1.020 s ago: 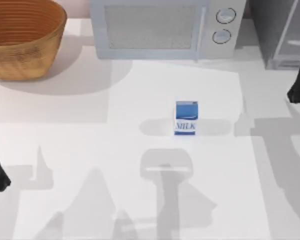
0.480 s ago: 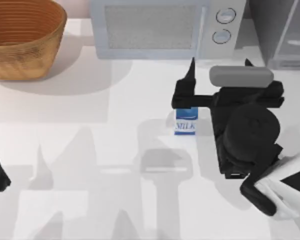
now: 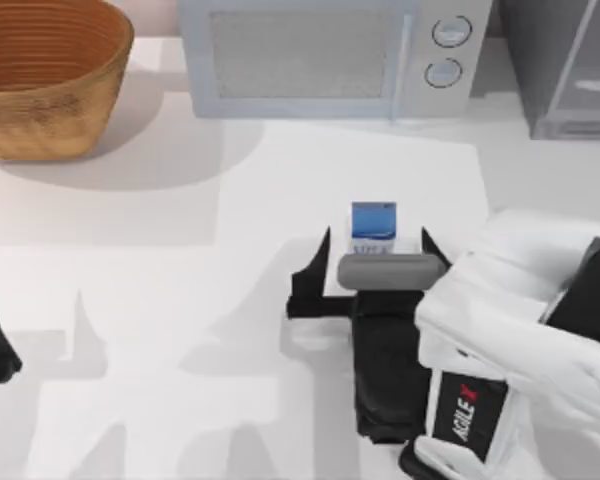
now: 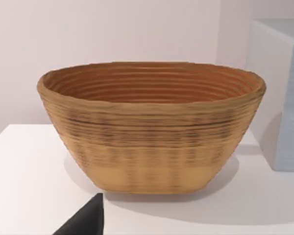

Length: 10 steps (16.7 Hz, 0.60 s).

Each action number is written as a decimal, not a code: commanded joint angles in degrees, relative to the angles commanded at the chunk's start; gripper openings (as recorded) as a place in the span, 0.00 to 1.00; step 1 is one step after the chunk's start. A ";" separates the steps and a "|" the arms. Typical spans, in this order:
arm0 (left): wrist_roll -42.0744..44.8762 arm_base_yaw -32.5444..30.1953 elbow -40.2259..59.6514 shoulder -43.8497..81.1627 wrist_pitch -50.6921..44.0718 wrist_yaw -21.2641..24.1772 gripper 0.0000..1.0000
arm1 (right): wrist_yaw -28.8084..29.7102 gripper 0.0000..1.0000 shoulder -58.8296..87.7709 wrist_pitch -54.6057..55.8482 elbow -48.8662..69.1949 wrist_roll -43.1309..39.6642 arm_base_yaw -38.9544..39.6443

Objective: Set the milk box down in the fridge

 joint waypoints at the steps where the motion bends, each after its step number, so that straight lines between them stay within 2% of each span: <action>1: 0.00 0.00 0.00 0.00 0.00 0.00 1.00 | 0.46 1.00 1.48 0.83 0.40 -0.09 0.34; 10: 0.00 0.00 0.00 0.00 0.00 0.00 1.00 | -0.71 1.00 2.92 -0.05 2.48 -0.17 -0.96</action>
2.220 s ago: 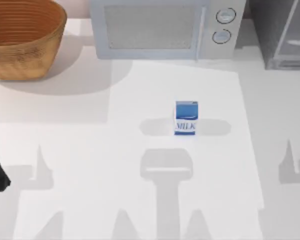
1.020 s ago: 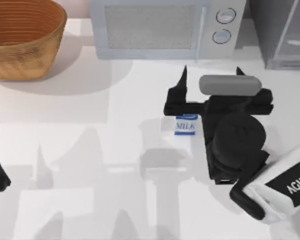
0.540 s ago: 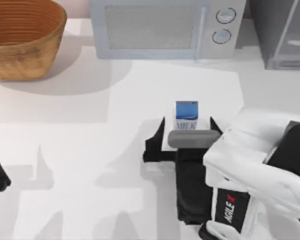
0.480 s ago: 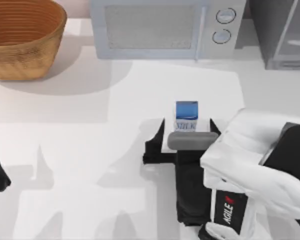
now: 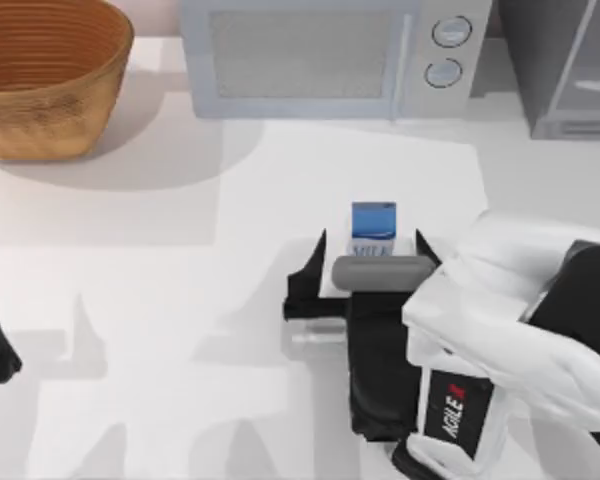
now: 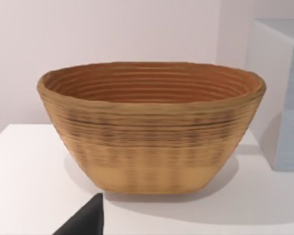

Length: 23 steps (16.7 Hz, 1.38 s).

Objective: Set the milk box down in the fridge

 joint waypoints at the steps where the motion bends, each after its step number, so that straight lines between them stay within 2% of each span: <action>1: 0.00 0.00 0.00 0.00 0.00 0.00 1.00 | -0.93 1.00 0.24 -0.98 1.27 -0.03 -0.91; 5: 0.00 0.00 0.00 0.00 0.00 0.00 1.00 | -4.31 1.00 1.14 -4.65 5.93 -0.12 -4.30; 9: 0.00 0.00 0.00 0.00 0.00 0.00 1.00 | -4.60 1.00 1.22 -4.97 6.34 -0.13 -4.60; 22: 0.00 0.00 0.00 0.00 0.00 0.00 1.00 | -4.60 0.02 1.22 -4.97 6.34 -0.13 -4.60; 23: 0.00 0.00 0.00 0.00 0.00 0.00 1.00 | -4.60 0.00 1.22 -4.97 6.34 -0.13 -4.60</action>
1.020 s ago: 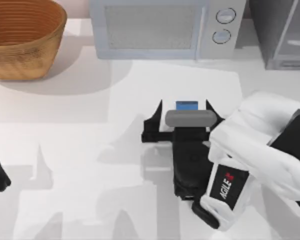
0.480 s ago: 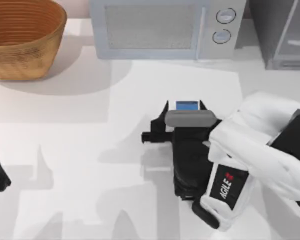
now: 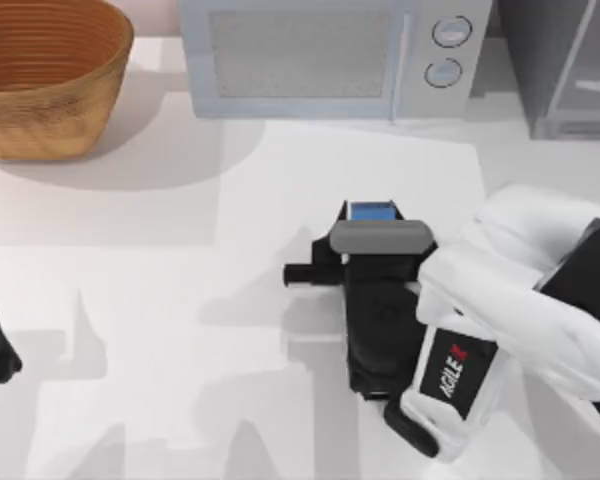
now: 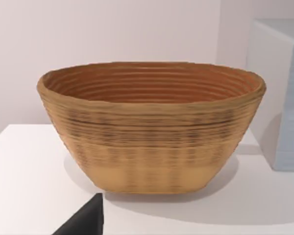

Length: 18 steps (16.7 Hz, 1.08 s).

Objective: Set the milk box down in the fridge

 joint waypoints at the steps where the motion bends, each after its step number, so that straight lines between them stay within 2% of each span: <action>1: 0.00 0.00 0.00 0.00 0.00 0.00 1.00 | 0.00 0.00 0.00 0.00 0.00 0.00 0.00; 10: 0.00 0.00 0.00 0.00 0.00 0.00 1.00 | -0.05 0.00 -0.96 -0.87 -0.19 0.00 0.16; 18: 0.00 0.00 0.00 0.00 0.00 0.00 1.00 | -0.25 0.00 -21.69 -19.66 -2.50 0.08 0.04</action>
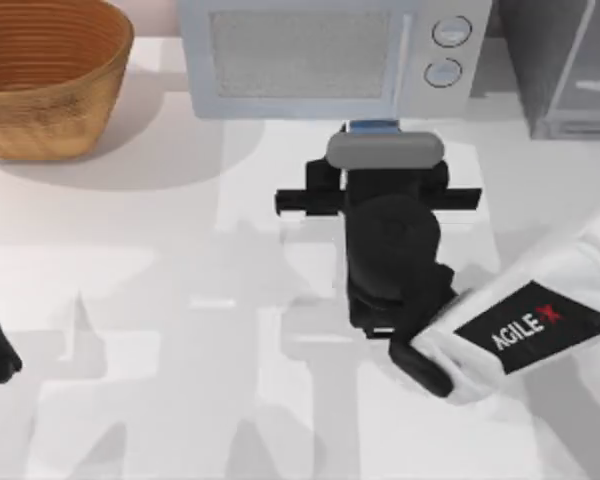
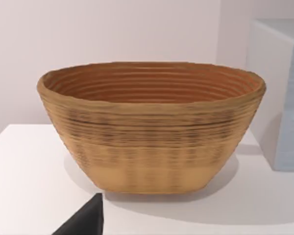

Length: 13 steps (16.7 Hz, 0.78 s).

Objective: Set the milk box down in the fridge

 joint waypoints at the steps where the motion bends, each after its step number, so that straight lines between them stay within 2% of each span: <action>1: 0.00 0.00 0.00 0.00 0.00 0.00 1.00 | -0.01 0.00 -2.94 -2.54 -0.20 0.12 0.04; 5: 0.00 0.00 0.00 0.00 0.00 0.00 1.00 | -0.01 0.00 -9.79 -8.96 -0.66 0.43 0.18; 10: 0.00 0.00 0.00 0.00 0.00 0.00 1.00 | -0.01 0.00 -9.82 -8.99 -0.40 0.52 0.10; 13: 0.00 0.00 0.00 0.00 0.00 0.00 1.00 | -2.52 0.00 -13.25 -11.75 -2.94 0.17 -1.48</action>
